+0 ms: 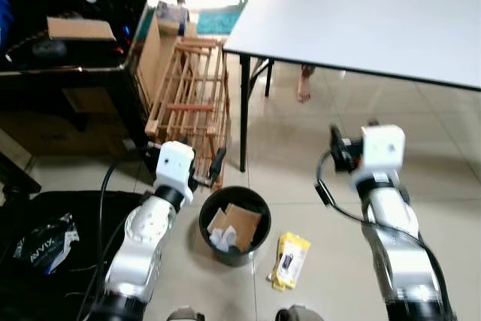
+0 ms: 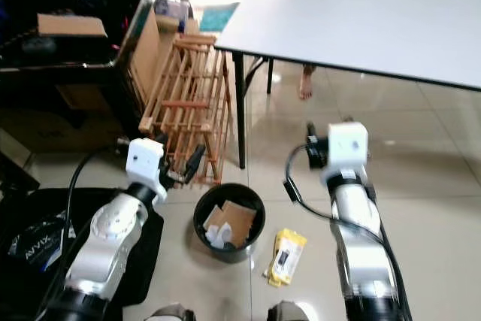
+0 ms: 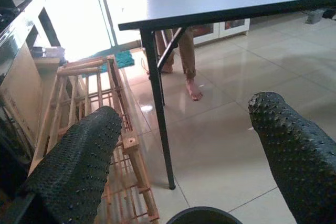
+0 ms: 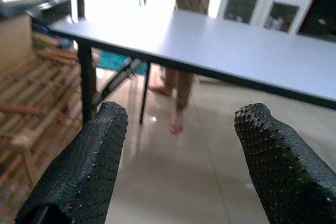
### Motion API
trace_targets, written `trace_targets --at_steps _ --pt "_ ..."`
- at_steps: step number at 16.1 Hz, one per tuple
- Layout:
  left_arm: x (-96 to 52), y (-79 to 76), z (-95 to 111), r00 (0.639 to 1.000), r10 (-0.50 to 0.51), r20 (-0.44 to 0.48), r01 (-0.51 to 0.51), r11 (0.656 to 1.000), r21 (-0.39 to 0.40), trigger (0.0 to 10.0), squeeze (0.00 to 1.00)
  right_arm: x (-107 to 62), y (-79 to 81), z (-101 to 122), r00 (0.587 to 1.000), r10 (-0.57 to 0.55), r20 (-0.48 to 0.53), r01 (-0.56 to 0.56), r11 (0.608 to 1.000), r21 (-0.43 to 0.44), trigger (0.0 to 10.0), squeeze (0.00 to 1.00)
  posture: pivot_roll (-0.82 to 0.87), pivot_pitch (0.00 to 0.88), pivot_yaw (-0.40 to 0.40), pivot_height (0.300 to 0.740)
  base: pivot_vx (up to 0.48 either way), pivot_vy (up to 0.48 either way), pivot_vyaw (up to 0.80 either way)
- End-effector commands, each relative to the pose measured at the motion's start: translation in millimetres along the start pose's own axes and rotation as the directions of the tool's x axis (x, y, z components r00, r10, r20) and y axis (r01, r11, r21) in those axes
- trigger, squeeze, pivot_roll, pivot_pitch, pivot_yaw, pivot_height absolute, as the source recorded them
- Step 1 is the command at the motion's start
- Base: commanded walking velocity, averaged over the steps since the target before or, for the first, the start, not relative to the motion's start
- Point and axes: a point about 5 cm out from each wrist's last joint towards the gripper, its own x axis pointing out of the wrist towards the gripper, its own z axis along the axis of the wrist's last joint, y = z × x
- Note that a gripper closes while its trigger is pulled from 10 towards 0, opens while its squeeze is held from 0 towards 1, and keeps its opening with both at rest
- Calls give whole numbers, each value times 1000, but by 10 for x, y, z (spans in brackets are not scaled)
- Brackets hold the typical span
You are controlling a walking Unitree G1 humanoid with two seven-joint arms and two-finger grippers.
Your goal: Picking trash to rubbish bin
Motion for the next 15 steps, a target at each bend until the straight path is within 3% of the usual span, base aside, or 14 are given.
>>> trace_targets --at_steps 1,4,15 --pt "-25 -10 1 1000 -7 -1 7 1000 3 10000 0 -48 -17 34 999 -33 -7 33 999 2 10000 0 -20 88 25 740 0 0 0" --pt "-14 -68 -22 999 -32 -4 32 999 -20 10000 0 -97 33 48 999 -35 -26 36 999 19 10000 0 -28 93 23 740 0 0 0" --pt "21 -142 -29 998 -58 -7 58 998 -33 10000 0 -91 111 107 999 0 -54 1 1000 23 10000 0 -44 97 21 740 0 -480 0"
